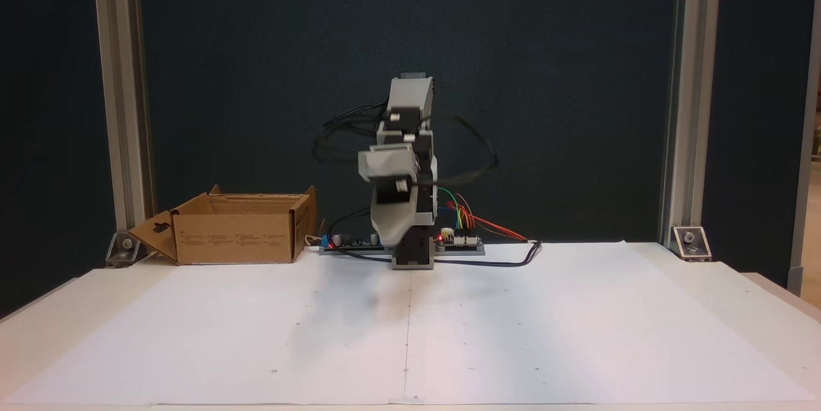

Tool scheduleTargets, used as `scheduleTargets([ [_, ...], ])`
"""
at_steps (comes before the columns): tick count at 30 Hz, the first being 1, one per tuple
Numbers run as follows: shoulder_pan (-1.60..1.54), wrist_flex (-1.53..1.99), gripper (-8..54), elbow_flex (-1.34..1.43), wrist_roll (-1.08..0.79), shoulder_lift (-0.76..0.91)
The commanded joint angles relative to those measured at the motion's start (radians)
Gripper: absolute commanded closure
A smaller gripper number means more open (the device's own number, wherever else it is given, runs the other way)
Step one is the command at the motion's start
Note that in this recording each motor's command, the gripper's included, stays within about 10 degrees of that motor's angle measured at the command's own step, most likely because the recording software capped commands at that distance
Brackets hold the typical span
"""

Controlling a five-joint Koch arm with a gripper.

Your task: Grasp a green dice and put it in the bin.

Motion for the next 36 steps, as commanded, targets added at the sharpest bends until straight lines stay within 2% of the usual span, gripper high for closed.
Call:
scheduleTargets([
  [1,-0.029,-0.167,1.5,0.015,-0.003,0.037],
  [13,-0.084,-0.652,1.7,0.216,-0.005,0.268],
  [36,-0.080,-0.867,1.7,0.482,-0.003,0.281],
])
